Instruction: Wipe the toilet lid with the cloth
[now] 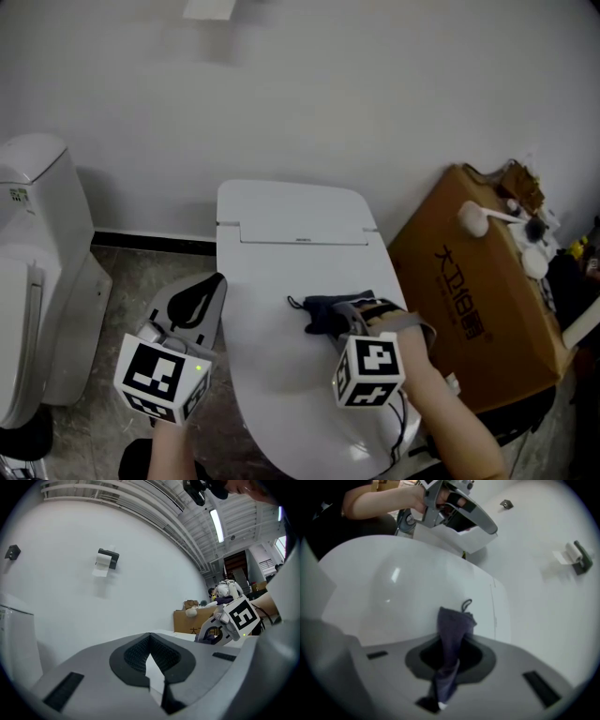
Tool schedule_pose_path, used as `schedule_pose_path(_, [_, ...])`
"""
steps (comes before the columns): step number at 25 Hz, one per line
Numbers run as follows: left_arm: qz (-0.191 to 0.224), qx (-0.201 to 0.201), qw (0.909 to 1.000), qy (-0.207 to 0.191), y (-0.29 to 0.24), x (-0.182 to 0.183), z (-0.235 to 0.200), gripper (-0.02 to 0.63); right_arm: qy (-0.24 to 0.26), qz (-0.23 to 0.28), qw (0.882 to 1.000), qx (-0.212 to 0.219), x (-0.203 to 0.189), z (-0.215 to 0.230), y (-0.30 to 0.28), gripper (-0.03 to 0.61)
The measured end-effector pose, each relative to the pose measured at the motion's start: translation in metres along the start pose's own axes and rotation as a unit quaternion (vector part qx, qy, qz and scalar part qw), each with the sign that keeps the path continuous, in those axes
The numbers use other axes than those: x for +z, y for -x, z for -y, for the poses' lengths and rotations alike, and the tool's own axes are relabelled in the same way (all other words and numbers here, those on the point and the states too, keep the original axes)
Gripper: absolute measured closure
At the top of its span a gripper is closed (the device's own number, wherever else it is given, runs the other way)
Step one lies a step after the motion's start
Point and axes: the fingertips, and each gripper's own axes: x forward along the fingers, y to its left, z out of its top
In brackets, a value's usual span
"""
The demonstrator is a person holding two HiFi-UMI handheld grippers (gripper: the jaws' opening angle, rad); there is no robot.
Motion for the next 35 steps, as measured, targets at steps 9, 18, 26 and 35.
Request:
schedule_pose_path(9, [0.011, -0.003, 0.9998, 0.016, 0.000, 0.003, -0.002, 0.597, 0.021, 0.010, 1.000, 0.003, 0.029, 0.000, 0.000, 0.515])
schedule_pose_path(18, [0.007, 0.001, 0.9999, 0.015, 0.001, 0.000, 0.000, 0.597, 0.028, 0.024, 0.999, 0.007, 0.047, -0.002, 0.001, 0.515])
schedule_pose_path(26, [0.008, 0.001, 0.9999, 0.009, 0.003, 0.003, 0.000, 0.597, 0.061, 0.024, 0.998, -0.009, 0.073, -0.001, 0.001, 0.515])
schedule_pose_path(35, [0.008, -0.002, 0.9999, 0.010, 0.003, 0.002, 0.002, 0.597, 0.100, 0.029, 0.995, -0.012, 0.108, -0.001, 0.001, 0.515])
